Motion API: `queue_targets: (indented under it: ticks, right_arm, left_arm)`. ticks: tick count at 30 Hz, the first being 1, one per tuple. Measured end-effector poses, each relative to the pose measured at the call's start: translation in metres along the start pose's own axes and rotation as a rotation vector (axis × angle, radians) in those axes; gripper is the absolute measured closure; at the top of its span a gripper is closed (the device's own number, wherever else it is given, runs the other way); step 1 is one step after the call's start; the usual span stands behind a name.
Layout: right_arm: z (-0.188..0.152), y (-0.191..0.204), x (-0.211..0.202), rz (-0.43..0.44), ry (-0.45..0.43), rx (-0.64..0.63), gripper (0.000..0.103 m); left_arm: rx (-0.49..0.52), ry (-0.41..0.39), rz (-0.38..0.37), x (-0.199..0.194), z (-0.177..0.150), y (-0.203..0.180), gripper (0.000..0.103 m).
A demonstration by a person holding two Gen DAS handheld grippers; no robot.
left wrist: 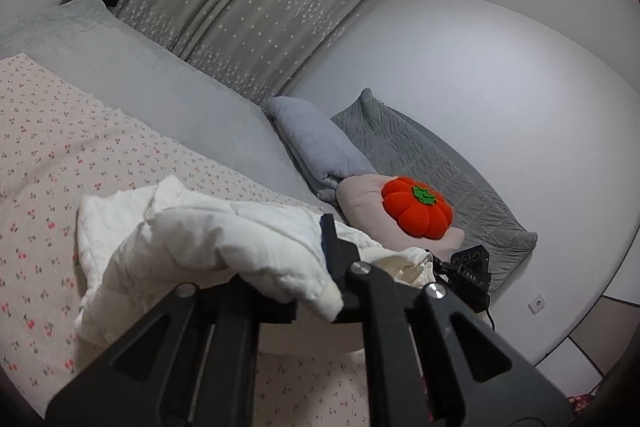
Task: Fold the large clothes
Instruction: 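Grasp the jacket hem with both grippers and lift it, then fold the held hem over toward the collar and open both grippers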
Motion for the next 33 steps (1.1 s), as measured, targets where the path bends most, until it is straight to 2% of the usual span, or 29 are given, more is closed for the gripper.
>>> queue_targets:
  ticks: [6, 13, 19, 22, 25, 29, 31, 33]
  right_arm:
    - [0.033, -0.047, 0.057, -0.018, -0.075, 0.093, 0.092]
    - [0.055, -0.119, 0.124, -0.106, -0.166, 0.205, 0.092]
    - [0.047, -0.187, 0.175, -0.265, -0.181, 0.261, 0.092]
    - [0.037, -0.215, 0.193, -0.372, -0.16, 0.252, 0.092]
    - [0.026, -0.239, 0.205, -0.448, -0.138, 0.242, 0.092]
    - [0.015, -0.259, 0.212, -0.514, -0.107, 0.218, 0.092]
    - [0.01, -0.269, 0.214, -0.515, -0.103, 0.231, 0.092]
    - [0.006, -0.28, 0.212, -0.498, -0.106, 0.272, 0.093]
  left_arm:
    - [-0.03, -0.052, 0.02, 0.066, 0.032, 0.04, 0.093]
    - [-0.079, -0.082, 0.147, 0.152, 0.04, 0.119, 0.093]
    - [-0.088, -0.066, 0.307, 0.204, 0.023, 0.186, 0.092]
    - [-0.104, -0.021, 0.415, 0.223, 0.004, 0.22, 0.092]
    - [-0.128, 0.016, 0.482, 0.233, -0.015, 0.247, 0.09]
    - [-0.112, 0.044, 0.531, 0.241, -0.03, 0.263, 0.089]
    - [-0.106, 0.047, 0.535, 0.242, -0.035, 0.269, 0.089]
    - [-0.151, 0.051, 0.526, 0.243, -0.039, 0.281, 0.088]
Point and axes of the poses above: each gripper's, at about its wrist camera, not at the fingertips, and x roughly the way its jaws point, y to its left, z to its top, the point moved 7 cm from there along x, roughly the way its jaws point, and after that the axes turned 11 degrees about -y, right-handed, at the moved point
